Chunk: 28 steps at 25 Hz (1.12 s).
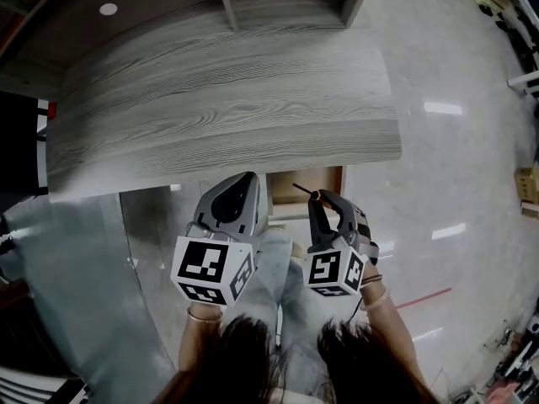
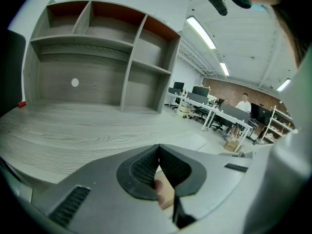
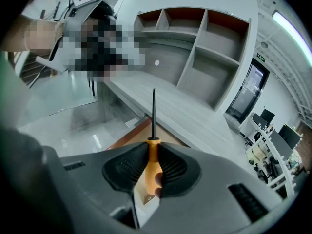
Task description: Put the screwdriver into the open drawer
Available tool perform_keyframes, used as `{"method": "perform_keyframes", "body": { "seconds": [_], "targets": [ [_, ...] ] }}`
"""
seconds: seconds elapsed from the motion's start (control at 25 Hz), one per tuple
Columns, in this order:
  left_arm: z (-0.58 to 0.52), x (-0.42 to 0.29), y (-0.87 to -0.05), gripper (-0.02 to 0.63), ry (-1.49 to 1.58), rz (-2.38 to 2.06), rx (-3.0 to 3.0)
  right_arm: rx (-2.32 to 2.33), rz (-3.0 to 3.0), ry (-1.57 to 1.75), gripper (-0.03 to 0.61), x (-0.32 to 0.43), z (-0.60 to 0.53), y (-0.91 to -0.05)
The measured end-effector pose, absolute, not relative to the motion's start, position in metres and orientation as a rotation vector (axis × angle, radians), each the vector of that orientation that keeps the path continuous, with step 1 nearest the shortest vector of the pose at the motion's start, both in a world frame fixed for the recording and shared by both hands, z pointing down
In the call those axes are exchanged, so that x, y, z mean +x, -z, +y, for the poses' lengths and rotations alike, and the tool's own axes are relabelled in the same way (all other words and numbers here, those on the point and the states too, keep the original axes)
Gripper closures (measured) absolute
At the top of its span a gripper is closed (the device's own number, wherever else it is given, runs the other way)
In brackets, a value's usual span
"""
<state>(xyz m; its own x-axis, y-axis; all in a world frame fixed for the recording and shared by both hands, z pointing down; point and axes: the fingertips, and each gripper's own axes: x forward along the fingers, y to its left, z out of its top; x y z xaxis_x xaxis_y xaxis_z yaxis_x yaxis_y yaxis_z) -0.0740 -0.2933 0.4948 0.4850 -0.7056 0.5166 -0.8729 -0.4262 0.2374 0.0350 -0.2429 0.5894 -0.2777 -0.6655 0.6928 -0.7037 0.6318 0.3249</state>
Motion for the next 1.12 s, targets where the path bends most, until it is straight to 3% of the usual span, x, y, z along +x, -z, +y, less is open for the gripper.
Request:
{"method": "perform_keyframes", "body": {
  "seconds": [1.12],
  "targets": [
    [-0.278,-0.075,-0.553,0.597,-0.501,-1.285,2.229,0.923,-1.886,-0.112,0.494,0.036,-0.245,-0.668]
  ]
}}
